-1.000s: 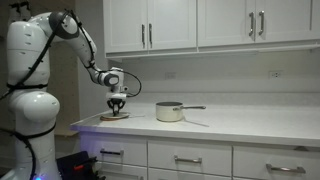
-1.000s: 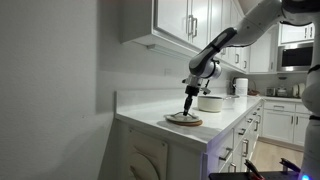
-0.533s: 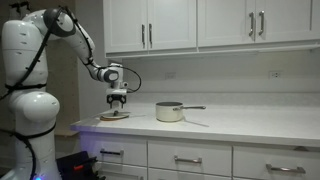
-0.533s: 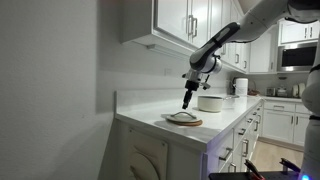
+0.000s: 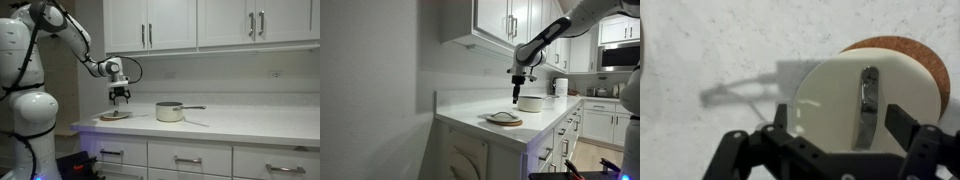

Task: Pick up the white lid off the white pot and put it on the countertop.

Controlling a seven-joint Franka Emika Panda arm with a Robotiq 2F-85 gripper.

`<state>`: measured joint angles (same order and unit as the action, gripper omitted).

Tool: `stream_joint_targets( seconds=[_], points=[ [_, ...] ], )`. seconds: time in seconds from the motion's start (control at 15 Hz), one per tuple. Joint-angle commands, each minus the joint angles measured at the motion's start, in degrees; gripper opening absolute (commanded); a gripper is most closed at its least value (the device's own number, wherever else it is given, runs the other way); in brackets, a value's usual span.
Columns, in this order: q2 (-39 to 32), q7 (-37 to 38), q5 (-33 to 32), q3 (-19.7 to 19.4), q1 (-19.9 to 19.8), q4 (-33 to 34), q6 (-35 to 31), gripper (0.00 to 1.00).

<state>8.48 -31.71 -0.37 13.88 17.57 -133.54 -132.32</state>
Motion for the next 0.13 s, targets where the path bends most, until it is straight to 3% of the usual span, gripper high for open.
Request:
stream_joint_targets(
  seconds=[0.0,0.07],
  points=[
    [1.0,0.4,-0.5,-0.5,0.0,0.4,2.0,1.00],
    [1.9,0.5,-0.6,-0.7,-0.1,0.5,3.0,1.00]
  ],
)
